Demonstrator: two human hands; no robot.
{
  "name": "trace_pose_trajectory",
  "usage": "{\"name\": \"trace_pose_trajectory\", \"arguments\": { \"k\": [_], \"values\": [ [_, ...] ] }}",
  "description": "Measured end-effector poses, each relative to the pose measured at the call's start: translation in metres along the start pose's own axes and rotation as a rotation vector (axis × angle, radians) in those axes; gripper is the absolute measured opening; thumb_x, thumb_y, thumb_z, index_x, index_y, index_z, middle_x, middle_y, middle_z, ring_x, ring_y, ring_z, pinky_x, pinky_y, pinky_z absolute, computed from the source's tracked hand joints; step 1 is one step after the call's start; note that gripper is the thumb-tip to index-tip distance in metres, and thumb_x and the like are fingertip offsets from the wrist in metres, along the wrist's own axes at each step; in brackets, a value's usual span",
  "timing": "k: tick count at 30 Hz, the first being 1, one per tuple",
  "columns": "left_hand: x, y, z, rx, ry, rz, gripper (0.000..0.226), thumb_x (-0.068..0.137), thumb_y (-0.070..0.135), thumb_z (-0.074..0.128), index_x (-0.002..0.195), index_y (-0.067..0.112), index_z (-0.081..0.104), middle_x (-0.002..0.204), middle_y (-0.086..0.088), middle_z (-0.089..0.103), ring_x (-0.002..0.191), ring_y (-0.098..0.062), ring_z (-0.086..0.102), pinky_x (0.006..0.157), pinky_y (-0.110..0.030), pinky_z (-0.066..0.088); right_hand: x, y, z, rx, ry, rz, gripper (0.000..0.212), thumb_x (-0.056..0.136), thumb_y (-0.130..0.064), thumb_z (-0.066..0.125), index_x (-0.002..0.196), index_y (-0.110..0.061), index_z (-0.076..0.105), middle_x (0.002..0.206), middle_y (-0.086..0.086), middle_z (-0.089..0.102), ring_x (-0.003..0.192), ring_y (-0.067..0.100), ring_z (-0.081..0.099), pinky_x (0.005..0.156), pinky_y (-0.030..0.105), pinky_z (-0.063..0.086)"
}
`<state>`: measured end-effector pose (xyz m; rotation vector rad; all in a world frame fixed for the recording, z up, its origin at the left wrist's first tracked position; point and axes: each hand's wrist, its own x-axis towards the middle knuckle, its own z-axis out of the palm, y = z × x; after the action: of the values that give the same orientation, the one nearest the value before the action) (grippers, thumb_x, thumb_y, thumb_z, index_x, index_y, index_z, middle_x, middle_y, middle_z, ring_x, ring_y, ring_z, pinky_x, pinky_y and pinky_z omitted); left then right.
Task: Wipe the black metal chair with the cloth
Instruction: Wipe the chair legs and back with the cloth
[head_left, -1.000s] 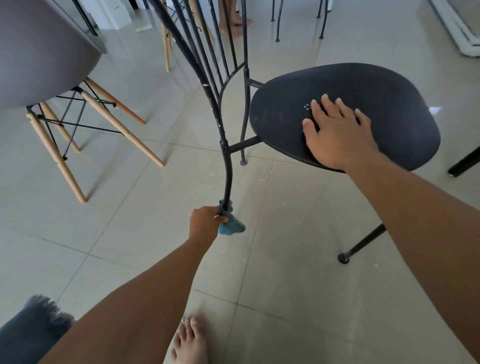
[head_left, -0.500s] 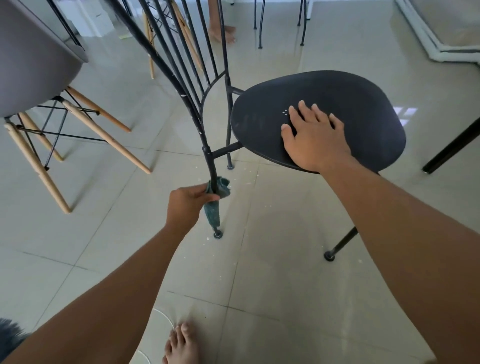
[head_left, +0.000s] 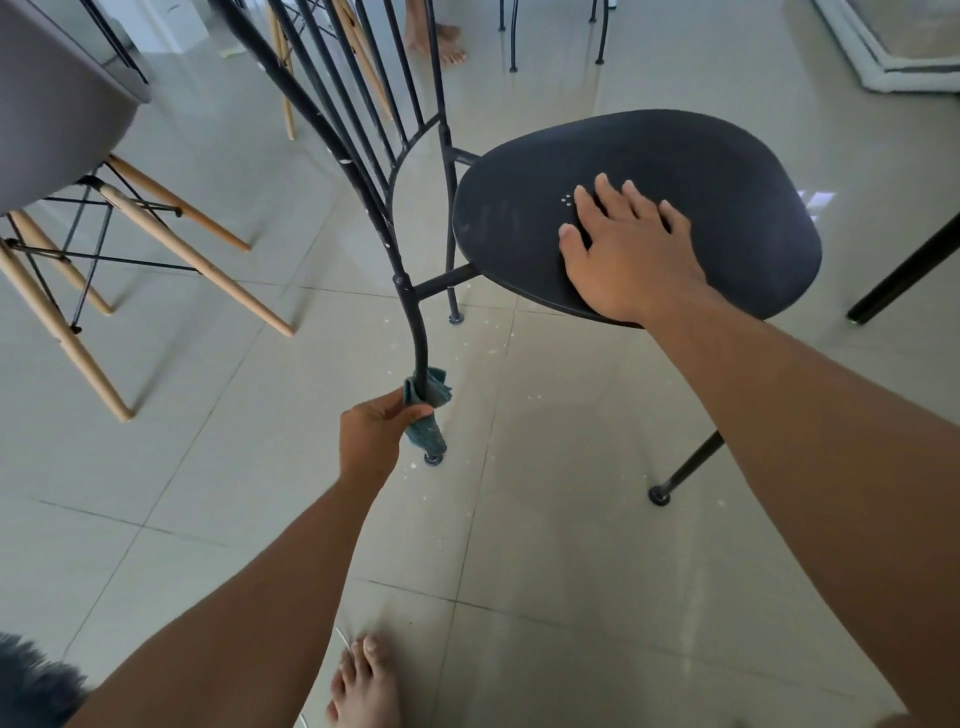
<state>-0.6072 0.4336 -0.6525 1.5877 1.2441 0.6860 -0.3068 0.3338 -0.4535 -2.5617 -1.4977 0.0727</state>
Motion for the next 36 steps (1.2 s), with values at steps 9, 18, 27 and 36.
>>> {"name": "trace_pose_trajectory", "arguments": {
  "k": [9,18,27,36],
  "values": [
    [0.007,-0.066,0.029,0.284,-0.03,-0.185,0.031,0.083,0.019,0.085,0.114,0.024,0.083,0.086,0.004,0.078,0.08,-0.013,0.072,0.062,-0.013,0.045,0.004,0.002,0.004,-0.014,0.013,-0.006,0.067,0.11,-0.054,0.012,0.172,-0.028,0.014,0.181,-0.001,0.006,0.167,0.025,0.004,0.133,0.055,0.004],
    [0.011,-0.073,0.04,0.329,-0.028,-0.275,0.025,0.079,0.02,0.086,0.103,0.025,0.085,0.08,0.004,0.078,0.082,-0.019,0.074,0.065,-0.021,0.049,0.006,0.005,0.007,-0.034,0.04,-0.013,0.066,0.111,-0.054,0.014,0.172,-0.029,0.016,0.181,-0.002,0.01,0.167,0.024,0.007,0.133,0.055,0.006],
    [-0.014,0.053,0.0,0.153,-0.033,-0.113,0.034,0.071,0.002,0.085,0.078,0.035,0.083,0.075,0.022,0.078,0.069,0.012,0.068,0.065,-0.002,0.045,0.002,0.003,0.003,0.017,0.013,-0.011,0.067,0.11,-0.054,0.013,0.172,-0.029,0.015,0.181,-0.001,0.007,0.167,0.025,0.005,0.133,0.055,0.005],
    [-0.024,0.15,-0.017,-0.152,0.109,0.124,0.023,0.081,0.0,0.083,0.096,0.017,0.086,0.092,-0.002,0.083,0.082,-0.012,0.075,0.084,-0.025,0.061,0.002,0.004,0.001,0.035,-0.006,-0.003,0.066,0.11,-0.054,0.013,0.172,-0.03,0.014,0.181,-0.001,0.005,0.167,0.025,0.004,0.133,0.056,0.004]
  ]
}}
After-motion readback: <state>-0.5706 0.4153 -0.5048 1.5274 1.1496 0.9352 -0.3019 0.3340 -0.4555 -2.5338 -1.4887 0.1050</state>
